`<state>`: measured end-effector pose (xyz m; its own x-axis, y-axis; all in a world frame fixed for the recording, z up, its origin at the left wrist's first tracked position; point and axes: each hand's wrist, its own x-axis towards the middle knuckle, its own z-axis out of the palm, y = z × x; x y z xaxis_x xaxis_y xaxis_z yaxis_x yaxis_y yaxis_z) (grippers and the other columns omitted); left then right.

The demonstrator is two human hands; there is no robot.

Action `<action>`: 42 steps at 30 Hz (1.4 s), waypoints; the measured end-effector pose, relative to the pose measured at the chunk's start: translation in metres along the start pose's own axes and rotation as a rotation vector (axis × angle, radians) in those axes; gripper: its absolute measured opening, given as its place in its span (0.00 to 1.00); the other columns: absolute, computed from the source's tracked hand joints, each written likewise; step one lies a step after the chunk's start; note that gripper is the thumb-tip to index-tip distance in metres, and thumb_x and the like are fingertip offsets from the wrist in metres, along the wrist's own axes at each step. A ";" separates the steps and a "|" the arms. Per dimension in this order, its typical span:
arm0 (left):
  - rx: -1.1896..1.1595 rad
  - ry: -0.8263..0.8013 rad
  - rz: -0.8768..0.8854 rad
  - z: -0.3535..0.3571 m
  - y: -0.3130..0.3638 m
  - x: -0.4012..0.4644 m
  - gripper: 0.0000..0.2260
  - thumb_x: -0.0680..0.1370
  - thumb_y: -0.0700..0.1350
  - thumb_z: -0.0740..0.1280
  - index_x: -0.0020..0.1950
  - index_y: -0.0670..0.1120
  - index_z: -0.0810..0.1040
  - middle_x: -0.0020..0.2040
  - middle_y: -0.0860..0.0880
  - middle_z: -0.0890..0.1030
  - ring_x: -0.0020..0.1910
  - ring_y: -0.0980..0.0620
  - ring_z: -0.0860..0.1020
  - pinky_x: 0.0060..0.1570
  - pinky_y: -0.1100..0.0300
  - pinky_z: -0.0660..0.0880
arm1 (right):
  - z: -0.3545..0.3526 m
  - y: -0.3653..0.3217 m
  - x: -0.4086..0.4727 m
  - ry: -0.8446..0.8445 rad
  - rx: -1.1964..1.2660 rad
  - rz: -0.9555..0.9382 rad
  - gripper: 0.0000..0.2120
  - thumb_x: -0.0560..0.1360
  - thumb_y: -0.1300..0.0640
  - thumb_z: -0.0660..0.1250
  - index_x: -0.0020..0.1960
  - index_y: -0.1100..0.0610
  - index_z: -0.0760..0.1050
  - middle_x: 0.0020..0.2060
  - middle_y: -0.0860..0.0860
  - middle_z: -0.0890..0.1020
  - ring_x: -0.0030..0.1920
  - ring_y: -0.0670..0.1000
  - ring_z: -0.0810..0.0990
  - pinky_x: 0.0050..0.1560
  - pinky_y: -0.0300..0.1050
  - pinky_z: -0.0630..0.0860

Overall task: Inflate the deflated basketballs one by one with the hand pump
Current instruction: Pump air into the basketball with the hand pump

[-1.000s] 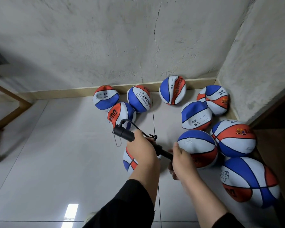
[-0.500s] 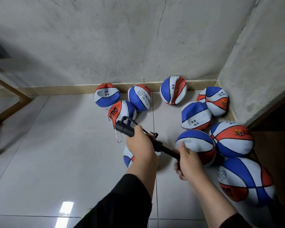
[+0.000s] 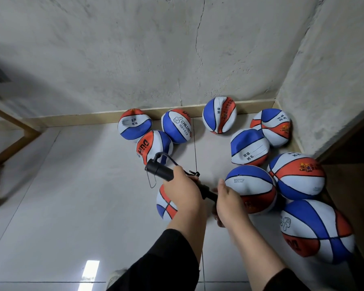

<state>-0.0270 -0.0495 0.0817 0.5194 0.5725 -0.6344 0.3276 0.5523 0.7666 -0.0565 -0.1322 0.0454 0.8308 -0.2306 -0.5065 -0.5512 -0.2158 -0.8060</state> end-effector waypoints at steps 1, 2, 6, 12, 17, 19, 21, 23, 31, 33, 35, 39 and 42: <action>0.004 -0.014 -0.001 0.001 -0.001 -0.001 0.08 0.78 0.45 0.62 0.46 0.40 0.74 0.32 0.42 0.78 0.29 0.45 0.75 0.25 0.60 0.72 | 0.002 -0.004 -0.001 0.005 -0.023 -0.024 0.25 0.86 0.44 0.50 0.47 0.61 0.77 0.40 0.58 0.81 0.46 0.61 0.80 0.46 0.50 0.74; 0.009 -0.024 -0.001 0.003 -0.002 -0.001 0.08 0.77 0.44 0.62 0.47 0.40 0.75 0.32 0.41 0.79 0.31 0.44 0.76 0.27 0.59 0.73 | 0.003 -0.008 -0.003 0.012 -0.038 -0.044 0.25 0.87 0.45 0.50 0.47 0.60 0.76 0.45 0.59 0.82 0.50 0.61 0.81 0.49 0.50 0.74; 0.015 -0.047 -0.016 0.003 -0.001 0.004 0.09 0.78 0.45 0.62 0.47 0.39 0.75 0.31 0.42 0.79 0.31 0.43 0.77 0.30 0.57 0.75 | 0.003 -0.013 -0.006 0.003 -0.060 -0.072 0.24 0.87 0.45 0.49 0.49 0.59 0.77 0.50 0.61 0.83 0.53 0.61 0.80 0.54 0.51 0.75; -0.029 -0.078 -0.028 0.005 0.007 0.012 0.07 0.77 0.45 0.63 0.48 0.41 0.72 0.28 0.44 0.77 0.31 0.42 0.75 0.37 0.42 0.79 | -0.020 0.004 0.003 -0.023 0.089 0.069 0.24 0.85 0.40 0.51 0.51 0.55 0.79 0.28 0.55 0.76 0.25 0.54 0.71 0.27 0.41 0.67; -0.030 -0.012 -0.008 -0.001 0.013 0.022 0.05 0.79 0.46 0.62 0.49 0.44 0.72 0.26 0.47 0.77 0.27 0.47 0.75 0.30 0.53 0.79 | -0.041 0.018 -0.001 -0.020 0.181 0.158 0.23 0.86 0.42 0.52 0.58 0.55 0.80 0.24 0.55 0.72 0.20 0.50 0.64 0.23 0.36 0.59; -0.017 -0.015 -0.006 0.000 0.010 0.020 0.06 0.79 0.46 0.62 0.49 0.43 0.72 0.26 0.47 0.77 0.25 0.48 0.75 0.29 0.55 0.78 | -0.036 0.015 0.000 -0.013 0.174 0.139 0.22 0.86 0.42 0.52 0.57 0.54 0.79 0.25 0.55 0.71 0.20 0.49 0.65 0.23 0.36 0.60; 0.011 -0.028 0.003 0.001 0.007 0.013 0.08 0.78 0.46 0.62 0.47 0.42 0.73 0.26 0.46 0.77 0.24 0.48 0.75 0.27 0.56 0.76 | -0.028 0.011 0.000 -0.015 0.170 0.128 0.20 0.86 0.43 0.51 0.54 0.54 0.77 0.26 0.55 0.71 0.20 0.49 0.66 0.24 0.37 0.61; 0.037 -0.058 0.030 0.003 0.003 0.005 0.09 0.77 0.46 0.62 0.44 0.41 0.73 0.28 0.44 0.78 0.28 0.44 0.76 0.29 0.54 0.76 | -0.018 0.011 0.000 -0.018 0.159 0.115 0.22 0.86 0.43 0.50 0.52 0.56 0.76 0.28 0.56 0.73 0.24 0.53 0.69 0.25 0.38 0.64; 0.079 -0.071 0.024 0.003 0.001 -0.004 0.10 0.78 0.45 0.62 0.41 0.40 0.74 0.31 0.42 0.79 0.31 0.43 0.76 0.33 0.53 0.76 | 0.006 -0.001 -0.001 0.001 0.078 0.034 0.26 0.85 0.41 0.51 0.48 0.58 0.78 0.43 0.56 0.83 0.43 0.57 0.80 0.46 0.49 0.75; 0.066 -0.073 0.015 0.001 0.003 -0.001 0.09 0.78 0.45 0.63 0.41 0.40 0.74 0.31 0.41 0.79 0.31 0.42 0.77 0.36 0.49 0.77 | 0.006 0.003 0.001 -0.023 0.031 0.007 0.28 0.85 0.39 0.50 0.52 0.58 0.79 0.45 0.56 0.83 0.45 0.57 0.79 0.48 0.48 0.74; 0.050 -0.065 0.013 0.001 0.007 0.001 0.08 0.77 0.45 0.63 0.44 0.40 0.74 0.30 0.42 0.80 0.29 0.43 0.76 0.32 0.51 0.76 | 0.003 0.003 0.001 -0.037 -0.002 0.005 0.28 0.84 0.37 0.50 0.54 0.57 0.79 0.43 0.56 0.81 0.44 0.57 0.80 0.45 0.47 0.75; -0.006 -0.021 0.015 -0.001 0.019 0.014 0.07 0.79 0.44 0.62 0.47 0.40 0.73 0.26 0.46 0.76 0.21 0.50 0.73 0.21 0.62 0.71 | -0.021 0.005 -0.001 -0.075 0.141 0.131 0.22 0.85 0.40 0.51 0.56 0.53 0.77 0.27 0.55 0.74 0.23 0.52 0.68 0.23 0.36 0.61; -0.008 -0.028 0.011 -0.002 0.023 0.019 0.07 0.78 0.45 0.63 0.45 0.42 0.73 0.27 0.46 0.77 0.27 0.45 0.76 0.26 0.52 0.80 | -0.033 0.012 -0.003 -0.076 0.182 0.174 0.22 0.86 0.40 0.51 0.58 0.53 0.78 0.27 0.55 0.72 0.21 0.49 0.65 0.21 0.35 0.58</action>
<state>-0.0118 -0.0250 0.0870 0.5447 0.5616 -0.6229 0.3154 0.5510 0.7726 -0.0680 -0.1658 0.0474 0.7321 -0.1759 -0.6581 -0.6690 -0.0037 -0.7432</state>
